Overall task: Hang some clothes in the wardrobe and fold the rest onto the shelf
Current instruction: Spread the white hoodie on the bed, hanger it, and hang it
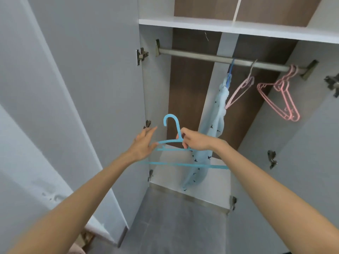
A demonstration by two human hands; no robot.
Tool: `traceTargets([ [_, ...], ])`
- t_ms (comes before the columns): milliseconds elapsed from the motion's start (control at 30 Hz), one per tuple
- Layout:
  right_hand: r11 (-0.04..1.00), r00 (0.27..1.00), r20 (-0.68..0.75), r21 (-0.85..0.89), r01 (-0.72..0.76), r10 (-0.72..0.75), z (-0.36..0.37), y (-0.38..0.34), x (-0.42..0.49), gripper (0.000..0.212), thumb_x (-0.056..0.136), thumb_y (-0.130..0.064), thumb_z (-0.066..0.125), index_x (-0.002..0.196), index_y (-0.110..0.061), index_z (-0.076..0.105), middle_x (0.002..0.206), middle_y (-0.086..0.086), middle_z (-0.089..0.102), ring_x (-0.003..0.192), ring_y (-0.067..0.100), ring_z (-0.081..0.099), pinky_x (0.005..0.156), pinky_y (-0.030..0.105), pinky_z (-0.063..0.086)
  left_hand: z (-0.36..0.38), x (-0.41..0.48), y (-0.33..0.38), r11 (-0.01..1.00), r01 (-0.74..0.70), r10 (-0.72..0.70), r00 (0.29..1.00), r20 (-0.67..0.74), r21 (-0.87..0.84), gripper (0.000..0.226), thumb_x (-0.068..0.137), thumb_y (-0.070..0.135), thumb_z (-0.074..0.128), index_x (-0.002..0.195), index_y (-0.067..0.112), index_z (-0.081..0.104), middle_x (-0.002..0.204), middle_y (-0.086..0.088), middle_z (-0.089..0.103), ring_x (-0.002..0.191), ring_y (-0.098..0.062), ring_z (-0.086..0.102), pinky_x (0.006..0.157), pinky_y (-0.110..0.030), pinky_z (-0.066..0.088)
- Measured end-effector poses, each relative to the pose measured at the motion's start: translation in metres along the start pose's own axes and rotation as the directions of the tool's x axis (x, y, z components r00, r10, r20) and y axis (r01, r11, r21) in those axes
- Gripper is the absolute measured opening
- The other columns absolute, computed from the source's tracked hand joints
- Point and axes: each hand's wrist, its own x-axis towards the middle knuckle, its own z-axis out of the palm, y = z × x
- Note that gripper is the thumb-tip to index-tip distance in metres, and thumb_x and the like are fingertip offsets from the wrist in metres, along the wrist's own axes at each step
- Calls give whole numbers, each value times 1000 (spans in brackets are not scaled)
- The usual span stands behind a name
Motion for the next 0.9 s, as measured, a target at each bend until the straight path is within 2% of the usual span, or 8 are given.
traceTargets([
  [67, 1000, 1000, 3, -11, 14, -14, 15, -13, -21, 29, 96, -3, 31, 116, -15, 48, 84, -3, 59, 81, 16, 50, 87, 41, 46, -1, -23, -3, 995, -16, 7, 996, 93, 100, 58, 99, 36, 44, 151, 28, 19, 152, -4, 29, 141, -25, 23, 114, -53, 11],
  [167, 998, 1000, -6, 65, 14, -14, 46, -35, -50, 26, 98, -6, 33, 116, -16, 49, 85, -3, 60, 77, 11, 50, 77, 31, 43, -3, -65, -11, 1000, 2, -8, 984, 178, 30, 46, 100, 41, 39, 144, 34, 32, 141, 4, 47, 134, -19, 36, 111, -61, 4],
  [333, 980, 997, -75, 195, 41, -27, 108, -73, -93, 7, 99, -19, 46, 101, -26, 48, 79, -2, 60, 72, 10, 52, 75, 34, 44, -9, -139, -32, 989, -84, 107, 974, 200, -119, 27, 101, 30, 41, 119, 23, 60, 111, 1, 66, 100, -16, 59, 97, -42, 43],
  [433, 978, 985, -171, 201, 57, -23, 140, -95, -112, 13, 99, -25, 50, 87, -28, 46, 76, -2, 60, 65, 7, 51, 69, 30, 44, -18, -179, -43, 967, -94, 144, 968, 206, -237, 24, 100, 25, 44, 113, 22, 64, 105, 1, 66, 94, -16, 62, 91, -35, 50],
  [533, 978, 976, -212, 189, 88, -47, 167, -114, -128, 8, 99, -25, 49, 91, -22, 50, 83, -5, 53, 72, 9, 48, 72, 29, 42, -29, -215, -47, 962, -117, 166, 968, 188, -247, 23, 100, 23, 43, 110, 18, 64, 96, 7, 64, 88, -13, 61, 87, -28, 51],
  [667, 967, 995, -99, 254, 28, -3, 198, -136, -147, 14, 101, -31, 44, 106, -19, 51, 97, -2, 60, 84, 17, 59, 70, 28, 53, -35, -257, -57, 967, -120, 158, 975, 159, -227, 18, 100, 23, 43, 103, 22, 61, 89, 9, 62, 79, -9, 57, 78, -16, 45],
  [733, 945, 999, -30, 325, -25, 37, 213, -145, -155, 19, 102, -32, 43, 113, -20, 52, 101, 2, 65, 78, 18, 66, 70, 31, 57, -34, -275, -63, 967, -116, 153, 976, 156, -227, 15, 100, 23, 44, 98, 25, 60, 86, 9, 62, 76, -9, 56, 74, -12, 43],
  [900, 939, 997, 51, 339, -66, 52, 246, -156, -176, 24, 102, -35, 39, 119, -23, 51, 103, 5, 61, 62, 17, 59, 57, 26, 54, -28, -319, -72, 970, -114, 144, 981, 130, -216, 17, 98, 24, 48, 99, 21, 65, 90, 3, 66, 82, -14, 59, 79, -28, 48],
])
